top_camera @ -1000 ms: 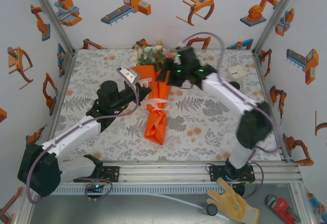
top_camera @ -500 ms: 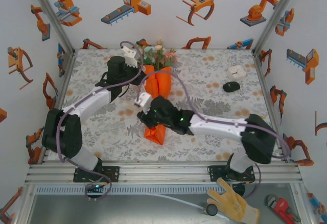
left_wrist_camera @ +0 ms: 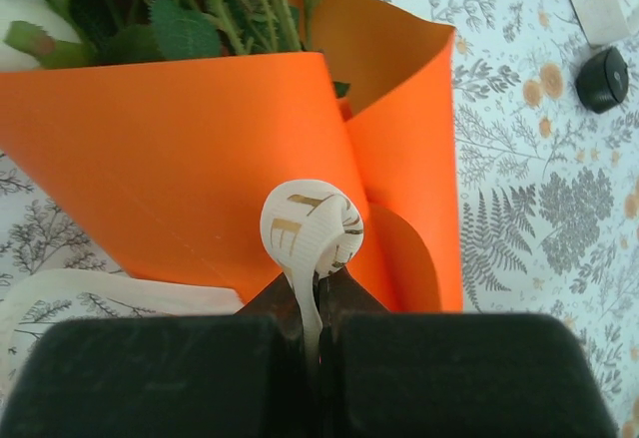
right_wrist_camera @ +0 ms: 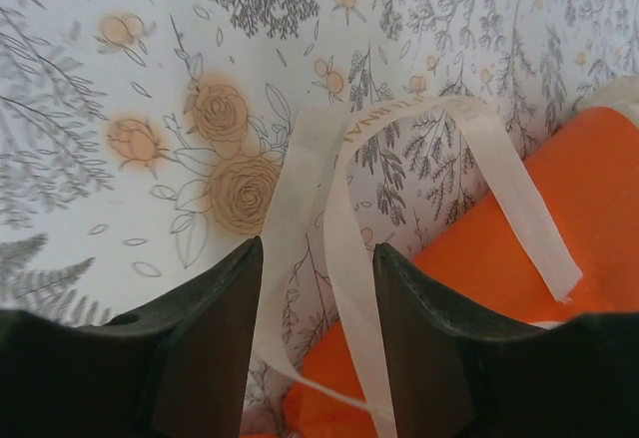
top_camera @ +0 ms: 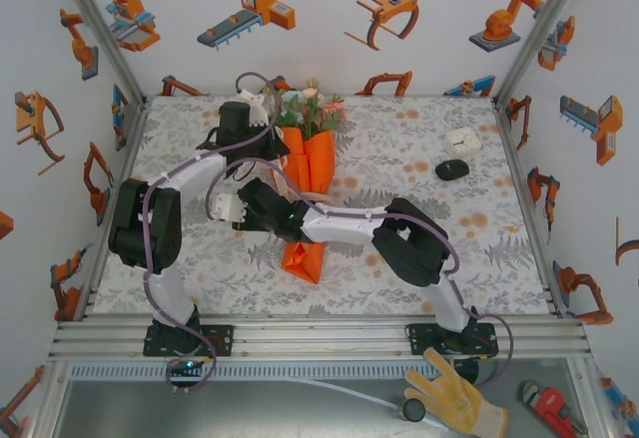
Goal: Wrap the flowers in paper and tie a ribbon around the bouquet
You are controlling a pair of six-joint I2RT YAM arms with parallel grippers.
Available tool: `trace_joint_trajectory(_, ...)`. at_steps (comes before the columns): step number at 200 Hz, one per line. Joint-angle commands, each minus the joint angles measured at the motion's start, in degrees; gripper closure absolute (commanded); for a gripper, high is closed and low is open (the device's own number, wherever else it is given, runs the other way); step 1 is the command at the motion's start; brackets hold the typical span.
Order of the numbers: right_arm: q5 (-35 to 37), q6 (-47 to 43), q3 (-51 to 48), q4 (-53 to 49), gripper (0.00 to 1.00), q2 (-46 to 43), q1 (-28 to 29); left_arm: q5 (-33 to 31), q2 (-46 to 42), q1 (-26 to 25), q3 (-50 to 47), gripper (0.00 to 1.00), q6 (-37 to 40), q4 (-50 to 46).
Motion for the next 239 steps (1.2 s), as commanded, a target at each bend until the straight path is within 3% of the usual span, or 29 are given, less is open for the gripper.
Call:
trace_joint_trajectory(1,3.4,-4.2,3.7,-3.2,0.52,2.7,-0.8,2.4,0.0,1.3,0.3,1.00,-2.2,3.4)
trace_joint_trajectory(72,6.3,-9.6,9.5,-6.4,0.55,8.6,-2.4,4.7,1.1,2.6,-0.5,1.00,-3.6,6.6)
trace_joint_trajectory(133,4.7,-9.9,14.1,-9.0,0.54,12.9,-2.8,5.5,1.3,3.0,-0.7,1.00,-3.7,7.6)
trace_joint_trajectory(150,4.0,-9.8,15.2,-9.0,0.62,13.6,-3.0,5.9,1.4,3.2,-0.8,1.00,-3.7,8.0)
trace_joint_trajectory(189,1.9,-9.7,15.7,-8.2,1.00,13.0,-3.3,6.0,1.7,3.5,-0.9,1.00,-3.9,8.4)
trace_joint_trajectory(239,-7.8,-2.7,3.2,-0.2,1.00,-0.8,-3.2,6.4,1.3,4.2,-1.5,1.00,-3.1,8.4)
